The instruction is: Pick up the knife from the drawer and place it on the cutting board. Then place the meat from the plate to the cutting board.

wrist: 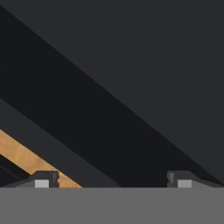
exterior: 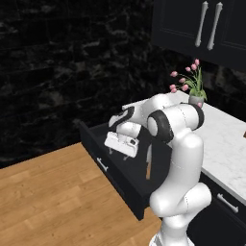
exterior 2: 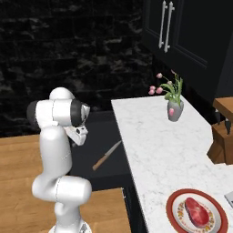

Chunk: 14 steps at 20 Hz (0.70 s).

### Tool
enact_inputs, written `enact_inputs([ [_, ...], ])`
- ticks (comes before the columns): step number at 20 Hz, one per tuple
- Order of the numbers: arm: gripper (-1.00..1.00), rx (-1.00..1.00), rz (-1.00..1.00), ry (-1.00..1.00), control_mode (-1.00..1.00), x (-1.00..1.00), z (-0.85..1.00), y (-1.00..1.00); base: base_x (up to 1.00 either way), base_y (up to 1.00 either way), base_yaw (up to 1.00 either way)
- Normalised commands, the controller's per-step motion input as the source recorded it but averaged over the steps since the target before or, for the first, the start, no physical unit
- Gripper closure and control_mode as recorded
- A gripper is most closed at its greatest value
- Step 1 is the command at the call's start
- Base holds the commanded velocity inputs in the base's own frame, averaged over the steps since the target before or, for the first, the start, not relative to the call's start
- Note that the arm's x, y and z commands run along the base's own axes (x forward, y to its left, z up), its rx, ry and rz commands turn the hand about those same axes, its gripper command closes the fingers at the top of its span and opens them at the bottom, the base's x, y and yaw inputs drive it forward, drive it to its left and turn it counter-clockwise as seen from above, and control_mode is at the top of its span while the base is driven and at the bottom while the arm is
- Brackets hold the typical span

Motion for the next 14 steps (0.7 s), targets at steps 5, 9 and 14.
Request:
enact_inputs([
  [5,-1.0,-0.03,0.01,-0.04,-1.0,0.0,0.25,-0.8,0.0,0.0,0.0],
  [9,-1.0,-0.06,0.08,-0.02,-1.0,-0.08,0.08,-0.63,0.0,0.0,0.0],
  [14,-1.0,0.0,0.09,0.0,-1.0,0.0,-0.1,-0.48,0.0,0.0,0.0],
])
